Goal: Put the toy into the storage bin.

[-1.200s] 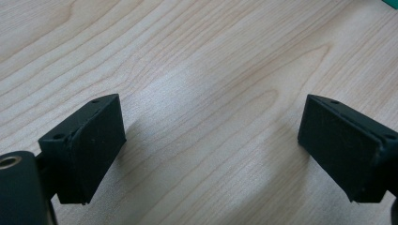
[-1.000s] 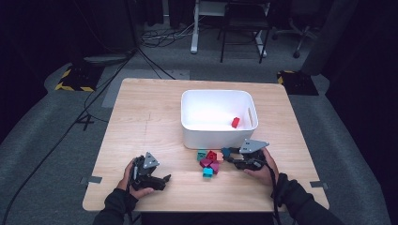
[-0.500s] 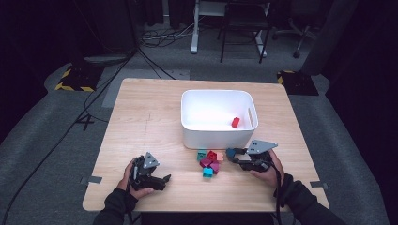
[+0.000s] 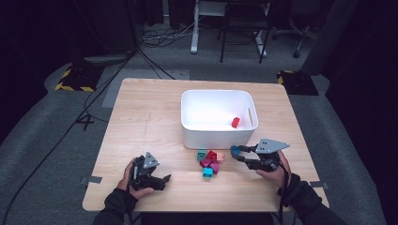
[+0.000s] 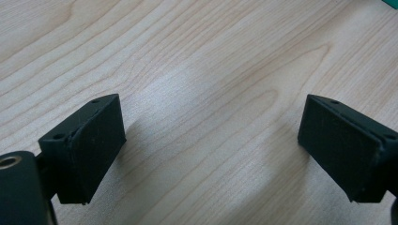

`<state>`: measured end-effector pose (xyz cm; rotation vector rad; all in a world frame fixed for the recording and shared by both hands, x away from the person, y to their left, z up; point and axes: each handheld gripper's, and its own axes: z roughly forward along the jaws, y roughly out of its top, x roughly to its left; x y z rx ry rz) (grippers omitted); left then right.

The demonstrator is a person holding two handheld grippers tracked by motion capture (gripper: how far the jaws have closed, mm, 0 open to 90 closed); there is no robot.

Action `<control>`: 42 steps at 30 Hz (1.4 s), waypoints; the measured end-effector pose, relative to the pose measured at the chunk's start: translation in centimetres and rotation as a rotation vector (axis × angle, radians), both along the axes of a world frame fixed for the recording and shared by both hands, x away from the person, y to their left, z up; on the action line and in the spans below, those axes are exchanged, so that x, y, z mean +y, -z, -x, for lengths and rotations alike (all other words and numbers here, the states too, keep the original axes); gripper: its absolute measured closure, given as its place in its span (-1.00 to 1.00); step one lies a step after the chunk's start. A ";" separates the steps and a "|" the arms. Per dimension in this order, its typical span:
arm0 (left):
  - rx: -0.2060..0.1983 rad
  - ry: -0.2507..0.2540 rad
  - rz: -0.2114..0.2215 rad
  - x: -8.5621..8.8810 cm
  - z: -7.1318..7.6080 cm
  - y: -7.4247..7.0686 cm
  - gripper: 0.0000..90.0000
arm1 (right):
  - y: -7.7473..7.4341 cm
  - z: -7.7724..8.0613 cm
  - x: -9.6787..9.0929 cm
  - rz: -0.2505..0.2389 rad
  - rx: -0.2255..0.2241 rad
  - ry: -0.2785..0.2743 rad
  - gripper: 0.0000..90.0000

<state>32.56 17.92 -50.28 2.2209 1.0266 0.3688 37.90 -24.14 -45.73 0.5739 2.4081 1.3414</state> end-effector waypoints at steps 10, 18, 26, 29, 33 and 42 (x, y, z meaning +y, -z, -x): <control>0.000 0.001 0.002 0.0 0.0 0.0 -0.82 | -1.9 0.6 -0.5 -0.043 -0.049 -0.012 0.32; 0.000 0.001 0.002 0.0 0.0 0.0 -0.82 | -3.7 1.1 -0.8 -0.080 -0.079 -0.011 0.32; 0.000 0.001 0.001 0.0 0.0 0.0 -0.82 | -5.6 1.4 -0.9 -0.108 -0.118 -0.023 0.32; -0.001 0.000 0.002 0.0 0.0 0.0 -0.82 | -6.3 1.4 -0.9 -0.116 -0.130 -0.020 0.32; -0.001 0.000 0.000 0.0 0.0 0.0 -0.82 | -7.4 1.4 -0.8 -0.133 -0.134 -0.012 0.32; 0.000 0.001 0.002 0.0 0.0 0.0 -0.82 | -10.2 0.7 -0.3 -0.134 -0.189 0.000 0.32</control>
